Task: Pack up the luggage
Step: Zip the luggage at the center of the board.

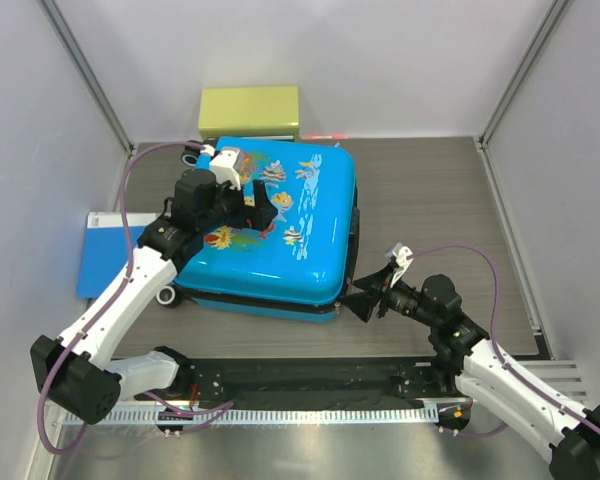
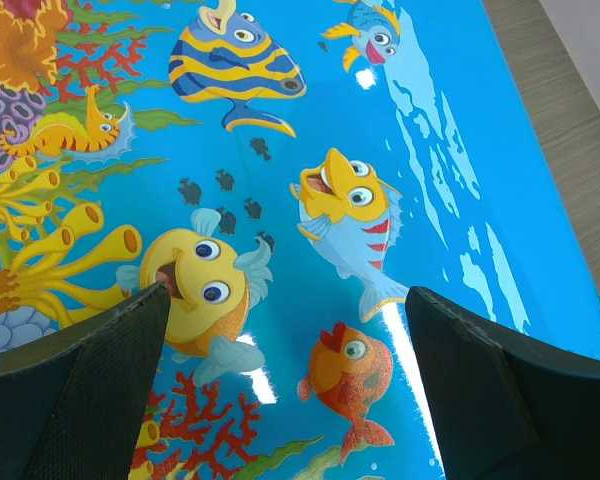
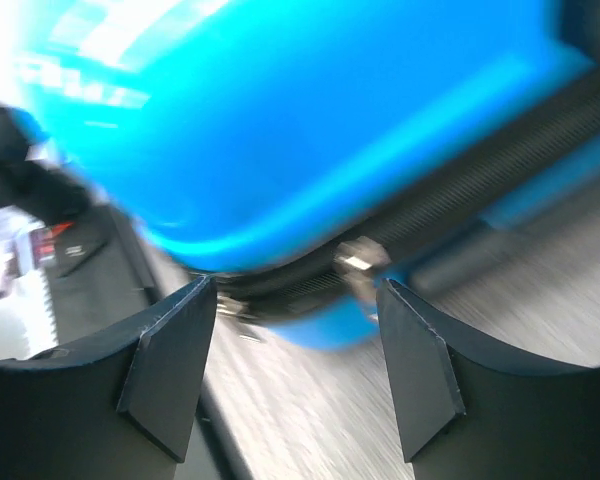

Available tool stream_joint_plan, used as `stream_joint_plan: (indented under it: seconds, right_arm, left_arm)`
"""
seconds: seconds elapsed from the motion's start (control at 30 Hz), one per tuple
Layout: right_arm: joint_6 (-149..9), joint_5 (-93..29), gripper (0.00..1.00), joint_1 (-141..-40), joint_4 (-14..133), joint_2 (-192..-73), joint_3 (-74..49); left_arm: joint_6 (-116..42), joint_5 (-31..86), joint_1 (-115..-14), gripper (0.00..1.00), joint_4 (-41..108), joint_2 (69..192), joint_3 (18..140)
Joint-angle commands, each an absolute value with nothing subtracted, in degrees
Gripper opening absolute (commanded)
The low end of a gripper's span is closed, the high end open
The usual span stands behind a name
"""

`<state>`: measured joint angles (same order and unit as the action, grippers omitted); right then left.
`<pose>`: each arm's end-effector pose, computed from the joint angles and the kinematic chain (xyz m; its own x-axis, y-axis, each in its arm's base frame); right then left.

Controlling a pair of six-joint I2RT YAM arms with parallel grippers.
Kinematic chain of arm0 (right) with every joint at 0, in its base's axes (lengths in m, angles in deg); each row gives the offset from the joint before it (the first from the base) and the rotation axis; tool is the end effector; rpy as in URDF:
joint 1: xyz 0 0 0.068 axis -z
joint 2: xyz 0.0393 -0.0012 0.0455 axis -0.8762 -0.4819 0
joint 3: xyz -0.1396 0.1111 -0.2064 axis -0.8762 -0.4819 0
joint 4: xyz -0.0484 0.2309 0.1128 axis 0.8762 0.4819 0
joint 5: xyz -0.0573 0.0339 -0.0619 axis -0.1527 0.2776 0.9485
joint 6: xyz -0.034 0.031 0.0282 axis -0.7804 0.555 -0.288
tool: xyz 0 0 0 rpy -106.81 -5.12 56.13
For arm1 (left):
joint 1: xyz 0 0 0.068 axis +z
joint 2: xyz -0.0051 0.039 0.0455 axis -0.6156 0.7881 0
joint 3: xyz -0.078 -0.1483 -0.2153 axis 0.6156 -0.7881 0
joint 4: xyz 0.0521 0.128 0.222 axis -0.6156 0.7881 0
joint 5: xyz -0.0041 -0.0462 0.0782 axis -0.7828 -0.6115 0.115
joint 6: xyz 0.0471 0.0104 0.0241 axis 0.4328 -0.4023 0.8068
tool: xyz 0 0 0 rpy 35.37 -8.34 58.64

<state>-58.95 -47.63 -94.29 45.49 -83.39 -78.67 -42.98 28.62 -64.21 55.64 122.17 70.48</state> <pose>0.1187 0.0941 0.1986 -0.3782 0.0890 -0.9214 -0.7463 0.5596 0.3604 0.2381 -0.1222 0.3566 -0.5096 -0.0825 -0.8564 0.4045 0.8556 -0.3231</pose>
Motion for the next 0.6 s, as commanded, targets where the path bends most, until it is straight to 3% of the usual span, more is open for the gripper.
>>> stream_joint_plan:
  seconds: [0.0, 0.27, 0.57]
  right_arm:
    - [-59.2, -55.8, 0.71, -95.0, 37.0, -84.5, -76.7]
    - [-62.5, -51.2, 0.69, -94.9, 36.0, -91.2, -76.1]
    - [-64.3, -42.5, 0.71, -94.8, 43.9, -81.8, -74.6]
  left_arm:
    - [-43.1, 26.6, -63.8, 1.00, 56.4, 121.5, 69.7]
    - [-43.0, 26.3, -63.7, 1.00, 56.4, 121.2, 69.4]
    - [-43.0, 25.4, -63.7, 1.00, 56.1, 121.1, 69.3]
